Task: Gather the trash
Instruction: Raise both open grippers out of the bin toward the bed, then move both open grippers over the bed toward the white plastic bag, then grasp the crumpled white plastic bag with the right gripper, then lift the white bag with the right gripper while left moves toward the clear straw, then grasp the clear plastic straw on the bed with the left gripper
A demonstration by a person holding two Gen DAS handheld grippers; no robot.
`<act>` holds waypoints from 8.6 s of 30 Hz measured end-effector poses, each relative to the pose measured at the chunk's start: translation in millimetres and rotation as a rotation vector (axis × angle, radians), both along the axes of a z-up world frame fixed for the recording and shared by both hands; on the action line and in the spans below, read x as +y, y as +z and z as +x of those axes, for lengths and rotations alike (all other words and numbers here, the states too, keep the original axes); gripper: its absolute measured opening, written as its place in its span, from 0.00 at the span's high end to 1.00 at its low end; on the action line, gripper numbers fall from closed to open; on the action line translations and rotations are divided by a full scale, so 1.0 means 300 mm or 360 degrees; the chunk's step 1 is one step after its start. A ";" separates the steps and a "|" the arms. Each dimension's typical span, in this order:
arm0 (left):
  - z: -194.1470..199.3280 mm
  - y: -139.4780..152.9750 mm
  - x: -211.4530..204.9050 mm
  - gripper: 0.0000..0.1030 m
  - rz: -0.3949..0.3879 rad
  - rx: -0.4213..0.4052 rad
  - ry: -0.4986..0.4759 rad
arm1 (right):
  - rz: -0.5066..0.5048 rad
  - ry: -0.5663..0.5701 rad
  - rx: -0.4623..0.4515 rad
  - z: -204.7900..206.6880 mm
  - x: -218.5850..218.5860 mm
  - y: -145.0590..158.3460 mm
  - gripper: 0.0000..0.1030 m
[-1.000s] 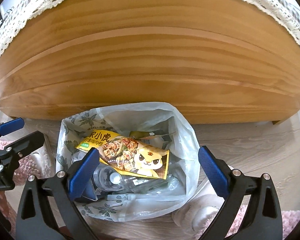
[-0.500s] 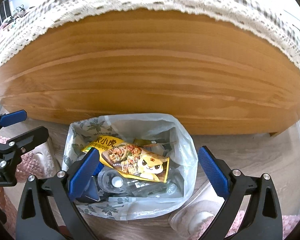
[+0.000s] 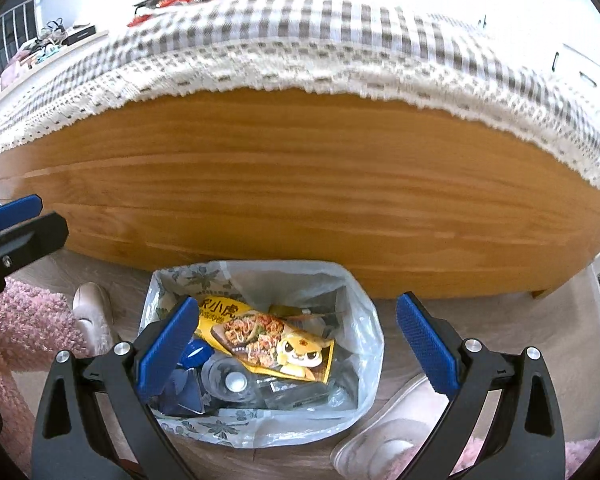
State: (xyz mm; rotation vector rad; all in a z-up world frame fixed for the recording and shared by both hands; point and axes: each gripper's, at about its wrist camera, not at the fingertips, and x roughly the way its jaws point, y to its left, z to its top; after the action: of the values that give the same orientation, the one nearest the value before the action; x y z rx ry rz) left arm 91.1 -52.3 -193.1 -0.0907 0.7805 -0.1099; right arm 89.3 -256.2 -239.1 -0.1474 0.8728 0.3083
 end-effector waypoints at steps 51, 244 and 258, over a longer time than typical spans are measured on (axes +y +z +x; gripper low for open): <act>0.146 0.540 0.080 0.07 -0.0083 -0.0737 -0.0013 | 0.0311 -0.0116 -0.0910 0.193 -0.145 0.639 0.08; 0.759 0.290 0.113 0.98 0.0214 -0.0080 0.0128 | 0.0618 -0.0668 -0.0624 0.577 -0.269 0.696 0.87; 0.569 0.356 0.101 0.98 0.0153 -0.0113 -0.0026 | 0.0633 -0.0614 -0.0647 0.559 -0.245 0.706 0.87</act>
State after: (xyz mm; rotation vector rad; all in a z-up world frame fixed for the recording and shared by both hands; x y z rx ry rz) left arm 261.8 -22.1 -86.3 0.0102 0.7143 -0.0903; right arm 257.0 -329.7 -27.3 0.3174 0.4102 0.0791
